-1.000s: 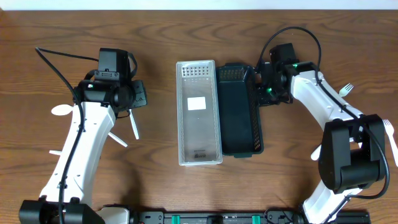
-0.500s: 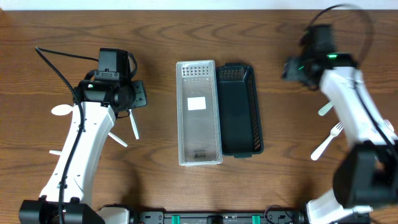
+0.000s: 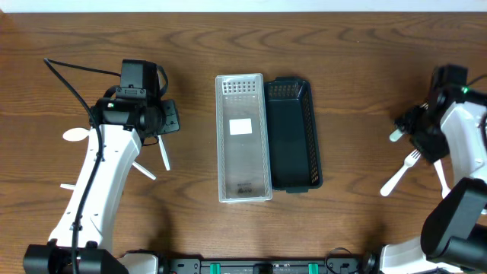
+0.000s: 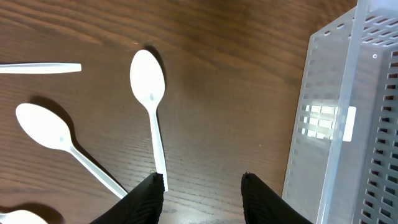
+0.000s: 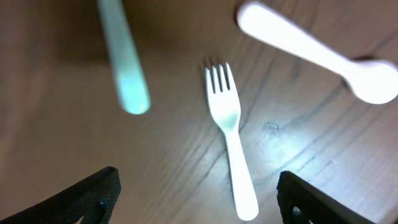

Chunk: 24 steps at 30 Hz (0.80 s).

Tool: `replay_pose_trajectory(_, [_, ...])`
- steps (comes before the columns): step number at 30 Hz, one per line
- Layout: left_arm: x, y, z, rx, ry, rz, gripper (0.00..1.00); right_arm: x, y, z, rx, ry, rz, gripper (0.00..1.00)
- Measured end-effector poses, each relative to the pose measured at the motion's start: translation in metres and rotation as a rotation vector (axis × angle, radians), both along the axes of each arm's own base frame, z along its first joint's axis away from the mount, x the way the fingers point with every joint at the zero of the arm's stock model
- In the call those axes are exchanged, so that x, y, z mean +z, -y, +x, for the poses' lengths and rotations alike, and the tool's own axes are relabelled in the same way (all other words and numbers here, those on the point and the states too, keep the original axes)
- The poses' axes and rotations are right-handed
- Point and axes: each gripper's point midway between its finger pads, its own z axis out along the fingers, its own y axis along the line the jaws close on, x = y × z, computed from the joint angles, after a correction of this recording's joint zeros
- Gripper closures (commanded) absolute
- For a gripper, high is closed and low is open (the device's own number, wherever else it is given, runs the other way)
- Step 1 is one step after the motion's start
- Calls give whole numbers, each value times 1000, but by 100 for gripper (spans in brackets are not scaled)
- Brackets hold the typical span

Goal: Pack container
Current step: 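Move right gripper to the white fork and grasp it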

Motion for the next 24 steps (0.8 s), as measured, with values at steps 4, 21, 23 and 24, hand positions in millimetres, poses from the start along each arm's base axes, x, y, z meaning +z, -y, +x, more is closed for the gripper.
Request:
replay_pose_trajectory(4, [0, 0, 0, 0, 0, 0, 56, -23, -3, -12, 12, -22, 18, 16])
replay_pose_trajectory(21, [0, 0, 0, 0, -1, 0, 49, -79, -8, -18, 126, 53, 2, 28])
replay_pose_trajectory(23, [0, 0, 0, -2, -1, 1, 46, -80, -7, -15, 129, 68, -3, 41])
replay_pose_trajectory(24, [0, 0, 0, 0, -2, 0, 45, -80, -7, -15, 131, 69, -4, 50])
